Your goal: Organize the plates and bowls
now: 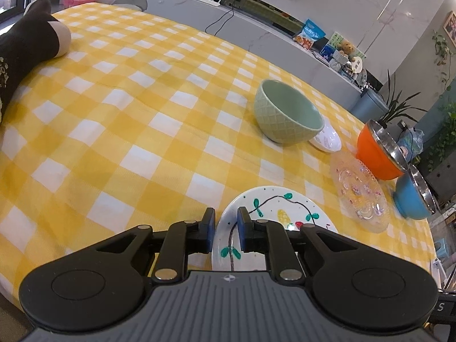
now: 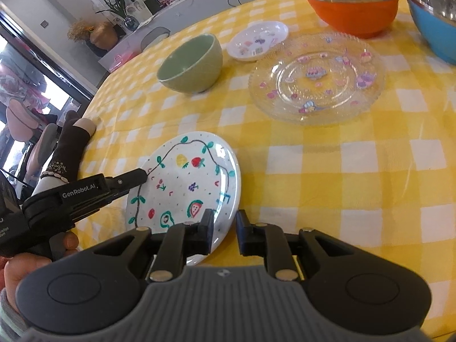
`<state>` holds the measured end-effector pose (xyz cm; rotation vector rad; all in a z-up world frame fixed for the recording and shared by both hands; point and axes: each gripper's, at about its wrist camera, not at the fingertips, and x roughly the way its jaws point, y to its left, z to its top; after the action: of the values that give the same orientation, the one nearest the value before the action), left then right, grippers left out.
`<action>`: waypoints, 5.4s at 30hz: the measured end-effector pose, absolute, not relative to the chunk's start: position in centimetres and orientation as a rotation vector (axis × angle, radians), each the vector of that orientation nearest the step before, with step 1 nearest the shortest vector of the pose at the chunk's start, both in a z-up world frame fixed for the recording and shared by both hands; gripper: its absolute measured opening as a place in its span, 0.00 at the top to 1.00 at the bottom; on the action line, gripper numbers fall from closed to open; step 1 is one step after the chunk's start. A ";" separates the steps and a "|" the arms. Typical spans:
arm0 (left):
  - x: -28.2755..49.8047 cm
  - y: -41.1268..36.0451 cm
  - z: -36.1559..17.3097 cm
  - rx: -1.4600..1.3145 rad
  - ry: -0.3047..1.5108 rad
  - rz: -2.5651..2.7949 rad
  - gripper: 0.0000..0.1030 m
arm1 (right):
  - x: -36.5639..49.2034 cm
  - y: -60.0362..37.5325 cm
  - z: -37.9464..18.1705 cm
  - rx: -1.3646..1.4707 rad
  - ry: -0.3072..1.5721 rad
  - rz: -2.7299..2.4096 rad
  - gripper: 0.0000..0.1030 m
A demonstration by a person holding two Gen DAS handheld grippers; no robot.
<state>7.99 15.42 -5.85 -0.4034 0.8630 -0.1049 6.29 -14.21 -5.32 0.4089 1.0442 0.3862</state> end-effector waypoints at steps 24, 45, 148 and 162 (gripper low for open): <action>6.7 7.8 -0.1 -0.234 0.813 -0.201 0.60 | 6.0 -19.7 -0.2 0.308 0.947 0.232 0.47; 11.4 1.1 -1.4 -0.264 0.778 -0.267 0.44 | 10.5 -29.4 -1.9 0.437 0.831 0.061 0.37; 7.7 7.0 -1.8 -0.356 0.769 -0.181 0.89 | 5.8 -25.2 -3.9 0.746 0.858 0.279 0.93; 4.2 13.3 -1.6 -0.369 0.746 -0.135 0.89 | 3.4 -18.8 -4.4 0.678 0.871 0.460 0.91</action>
<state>4.19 13.26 -1.60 -0.3694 0.7455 -0.1352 3.38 -18.76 -4.41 0.6782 0.8711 0.4598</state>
